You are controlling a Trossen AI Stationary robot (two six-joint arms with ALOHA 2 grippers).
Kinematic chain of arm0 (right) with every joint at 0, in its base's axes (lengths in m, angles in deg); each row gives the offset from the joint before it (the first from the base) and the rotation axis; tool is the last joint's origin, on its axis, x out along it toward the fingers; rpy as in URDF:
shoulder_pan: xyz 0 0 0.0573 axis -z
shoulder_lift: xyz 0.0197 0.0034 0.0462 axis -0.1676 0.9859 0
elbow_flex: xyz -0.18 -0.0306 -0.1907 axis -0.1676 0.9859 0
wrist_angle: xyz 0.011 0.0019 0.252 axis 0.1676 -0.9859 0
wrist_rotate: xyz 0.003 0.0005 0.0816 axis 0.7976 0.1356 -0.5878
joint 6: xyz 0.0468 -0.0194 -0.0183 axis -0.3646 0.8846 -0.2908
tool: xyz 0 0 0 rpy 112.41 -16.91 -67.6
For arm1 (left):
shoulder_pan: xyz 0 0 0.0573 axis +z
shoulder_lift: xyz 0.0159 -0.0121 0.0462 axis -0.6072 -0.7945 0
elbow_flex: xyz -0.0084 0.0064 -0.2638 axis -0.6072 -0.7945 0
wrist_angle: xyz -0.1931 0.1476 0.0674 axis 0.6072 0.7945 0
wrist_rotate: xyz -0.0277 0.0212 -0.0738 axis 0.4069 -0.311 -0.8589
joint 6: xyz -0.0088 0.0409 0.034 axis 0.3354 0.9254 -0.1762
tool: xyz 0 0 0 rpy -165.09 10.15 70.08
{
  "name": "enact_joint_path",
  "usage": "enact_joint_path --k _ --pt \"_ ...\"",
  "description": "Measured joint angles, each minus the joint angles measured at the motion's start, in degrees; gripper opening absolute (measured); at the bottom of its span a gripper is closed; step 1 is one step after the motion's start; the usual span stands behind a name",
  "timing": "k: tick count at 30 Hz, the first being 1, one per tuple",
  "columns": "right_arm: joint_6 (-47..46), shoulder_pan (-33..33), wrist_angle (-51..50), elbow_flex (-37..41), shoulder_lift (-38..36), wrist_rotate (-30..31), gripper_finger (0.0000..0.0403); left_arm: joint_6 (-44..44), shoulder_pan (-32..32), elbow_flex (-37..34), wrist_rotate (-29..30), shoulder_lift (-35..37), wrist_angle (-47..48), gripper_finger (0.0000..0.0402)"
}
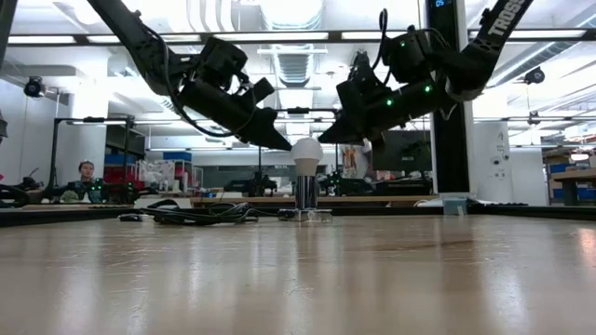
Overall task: Screw lightbulb
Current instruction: Remove the lightbulb from the lamp
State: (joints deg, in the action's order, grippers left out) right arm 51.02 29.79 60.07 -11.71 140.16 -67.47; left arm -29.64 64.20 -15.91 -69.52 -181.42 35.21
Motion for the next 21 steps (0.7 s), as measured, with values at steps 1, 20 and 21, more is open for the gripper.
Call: enact_joint_path --k 1,20,21 --pt "-0.05 0.00 1.01 0.00 0.71 0.04 0.0000 -0.09 0.00 0.00 0.00 0.00 0.00 0.0000" --pt "-0.70 0.12 1.56 -0.04 1.84 6.57 0.0000 -4.56 -0.68 -0.02 -11.62 0.07 2.63 0.0000" --pt "-0.70 0.01 1.42 -0.03 1.85 6.16 0.0000 -4.60 -0.68 -0.02 -11.30 0.07 3.70 0.0000"
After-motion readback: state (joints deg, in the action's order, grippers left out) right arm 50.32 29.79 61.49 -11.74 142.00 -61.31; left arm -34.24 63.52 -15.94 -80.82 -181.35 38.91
